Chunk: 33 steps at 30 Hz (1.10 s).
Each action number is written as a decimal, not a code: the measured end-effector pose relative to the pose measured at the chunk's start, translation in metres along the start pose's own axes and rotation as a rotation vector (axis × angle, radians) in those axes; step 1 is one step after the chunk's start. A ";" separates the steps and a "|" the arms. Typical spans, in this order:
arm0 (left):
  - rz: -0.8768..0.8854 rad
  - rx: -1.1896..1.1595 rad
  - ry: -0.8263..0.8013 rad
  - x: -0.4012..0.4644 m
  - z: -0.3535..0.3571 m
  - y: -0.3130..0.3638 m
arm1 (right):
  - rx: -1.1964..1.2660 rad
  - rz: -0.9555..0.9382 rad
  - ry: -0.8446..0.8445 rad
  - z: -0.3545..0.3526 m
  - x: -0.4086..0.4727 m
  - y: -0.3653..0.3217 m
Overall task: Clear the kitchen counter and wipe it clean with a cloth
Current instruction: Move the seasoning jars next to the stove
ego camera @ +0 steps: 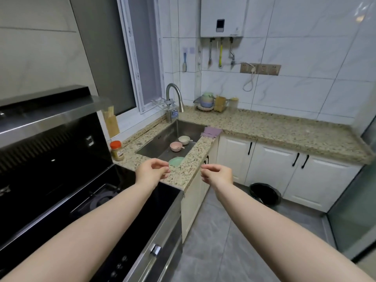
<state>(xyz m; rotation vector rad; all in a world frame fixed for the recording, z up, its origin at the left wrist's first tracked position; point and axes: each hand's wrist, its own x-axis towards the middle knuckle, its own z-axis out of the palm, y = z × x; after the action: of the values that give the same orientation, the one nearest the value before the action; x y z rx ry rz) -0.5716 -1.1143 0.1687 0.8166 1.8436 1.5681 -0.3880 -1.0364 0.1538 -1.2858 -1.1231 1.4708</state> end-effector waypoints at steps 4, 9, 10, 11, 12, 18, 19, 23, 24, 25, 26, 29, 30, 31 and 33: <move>-0.018 0.007 -0.021 0.058 0.008 -0.009 | -0.031 0.010 0.002 0.016 0.053 -0.002; -0.066 -0.064 0.063 0.132 0.016 -0.011 | -0.160 0.007 -0.070 0.051 0.120 -0.015; -0.068 -0.064 0.076 0.151 0.016 -0.009 | -0.175 0.007 -0.080 0.063 0.137 -0.023; -0.060 -0.053 0.083 0.163 0.016 -0.004 | -0.173 0.003 -0.088 0.071 0.151 -0.031; -0.046 -0.044 0.093 0.178 0.013 0.003 | -0.174 0.000 -0.104 0.082 0.167 -0.039; -0.021 0.044 0.166 0.233 -0.015 0.024 | -0.283 0.051 -0.175 0.148 0.224 -0.061; -0.038 0.060 0.170 0.240 -0.021 0.024 | -0.331 0.045 -0.194 0.162 0.233 -0.062; -0.145 0.104 0.173 0.258 -0.040 0.015 | -0.593 -0.078 -0.234 0.213 0.260 -0.061; -0.179 0.117 0.193 0.262 -0.046 0.010 | -0.600 -0.112 -0.265 0.229 0.265 -0.060; -0.203 0.126 0.208 0.266 -0.049 0.006 | -0.614 -0.125 -0.285 0.243 0.271 -0.055; -0.227 0.124 0.227 0.272 -0.053 0.001 | -0.636 -0.133 -0.315 0.261 0.278 -0.050; -0.315 0.108 0.263 0.291 -0.061 -0.012 | -0.668 -0.108 -0.477 0.303 0.299 -0.029; -0.336 0.116 0.279 0.297 -0.062 -0.018 | -0.694 -0.106 -0.538 0.314 0.305 -0.021; -0.356 0.125 0.299 0.303 -0.063 -0.023 | -0.709 -0.103 -0.595 0.323 0.310 -0.015; -0.403 0.122 0.349 0.316 -0.067 -0.034 | -0.715 -0.110 -0.695 0.343 0.321 -0.006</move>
<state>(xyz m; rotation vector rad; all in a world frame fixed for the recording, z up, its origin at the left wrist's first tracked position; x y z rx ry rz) -0.8287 -0.9198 0.1319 0.1986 2.1998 1.4085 -0.7603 -0.7539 0.1106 -1.1330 -2.2923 1.5283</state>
